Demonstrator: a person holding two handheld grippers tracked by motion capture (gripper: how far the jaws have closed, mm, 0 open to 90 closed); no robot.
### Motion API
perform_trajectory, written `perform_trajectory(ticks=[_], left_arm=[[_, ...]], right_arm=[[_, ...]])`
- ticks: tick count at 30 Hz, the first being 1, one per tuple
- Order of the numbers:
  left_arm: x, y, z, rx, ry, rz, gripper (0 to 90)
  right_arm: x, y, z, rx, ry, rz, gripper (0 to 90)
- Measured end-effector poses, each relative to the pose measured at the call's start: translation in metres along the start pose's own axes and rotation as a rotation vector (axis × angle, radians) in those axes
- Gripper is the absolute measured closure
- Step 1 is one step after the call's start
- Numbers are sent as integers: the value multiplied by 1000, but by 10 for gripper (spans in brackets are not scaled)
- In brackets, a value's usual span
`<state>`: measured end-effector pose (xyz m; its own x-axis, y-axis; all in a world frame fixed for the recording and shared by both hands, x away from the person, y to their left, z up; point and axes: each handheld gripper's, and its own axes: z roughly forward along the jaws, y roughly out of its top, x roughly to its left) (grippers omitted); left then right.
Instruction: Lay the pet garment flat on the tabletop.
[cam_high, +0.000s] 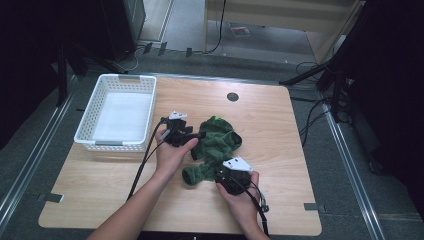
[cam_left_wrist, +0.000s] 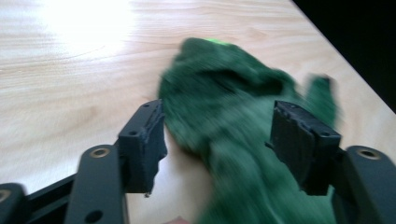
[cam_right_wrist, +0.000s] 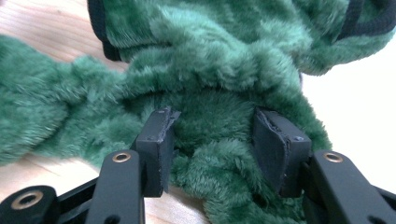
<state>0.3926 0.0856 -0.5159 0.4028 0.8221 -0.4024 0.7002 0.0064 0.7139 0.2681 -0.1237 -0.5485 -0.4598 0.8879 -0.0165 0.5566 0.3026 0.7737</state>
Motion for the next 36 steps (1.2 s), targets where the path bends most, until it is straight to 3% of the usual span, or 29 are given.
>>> perform_trajectory(ticks=[1, 2, 3, 7, 10, 11, 12, 14, 15, 17, 21, 27, 30, 31, 32, 33, 34, 35, 36], left_arm=[[8, 9, 13, 9, 17, -25, 347], [8, 9, 13, 9, 17, -25, 343], [12, 18, 26, 20, 47, -35, 343], [17, 25, 50, 57, 77, -17, 323], [13, 23, 61, 63, 108, 18, 318], [13, 23, 61, 63, 108, 18, 371], [6, 21, 63, 63, 164, 70, 454], [2, 19, 65, 66, 192, 114, 669], [2, 18, 66, 66, 182, 114, 816], [4, 20, 66, 52, 185, 104, 900], [10, 28, 65, 31, 222, 119, 900], [18, 38, 64, 23, 228, 105, 900], [22, 38, 68, 25, 209, 75, 900], [21, 36, 70, 24, 181, 67, 900], [21, 35, 71, 31, 135, 57, 900], [20, 34, 71, 35, 87, 54, 899], [17, 34, 69, 15, 84, 68, 832], [16, 34, 66, 0, 83, 78, 701], [15, 35, 62, -8, 57, 75, 630]], right_arm=[[1, 0, 0, 4, -2, -1, 490], [1, 0, 1, 6, -1, 2, 487], [0, 0, 1, 13, 6, 6, 483], [-3, 0, 2, 24, 23, 25, 492], [-1, 0, 2, 21, 26, 4, 588], [-1, 0, 2, 21, 26, 4, 588], [1, 0, 1, 21, 42, -16, 704], [4, -1, 0, 19, 54, -24, 781], [4, -1, 0, 22, 61, -28, 815], [4, -1, -2, 33, 79, -28, 844], [6, -6, -15, 80, 142, -51, 857], [14, -18, -34, 118, 187, -92, 866], [18, -25, -45, 136, 191, -130, 866], [17, -25, -46, 138, 195, -132, 853], [15, -24, -46, 142, 202, -117, 812], [13, -23, -46, 130, 215, -95, 715], [9, -22, -47, 113, 244, -86, 595], [7, -18, -52, 95, 293, -72, 533], [5, -14, -57, 69, 322, -81, 503]])
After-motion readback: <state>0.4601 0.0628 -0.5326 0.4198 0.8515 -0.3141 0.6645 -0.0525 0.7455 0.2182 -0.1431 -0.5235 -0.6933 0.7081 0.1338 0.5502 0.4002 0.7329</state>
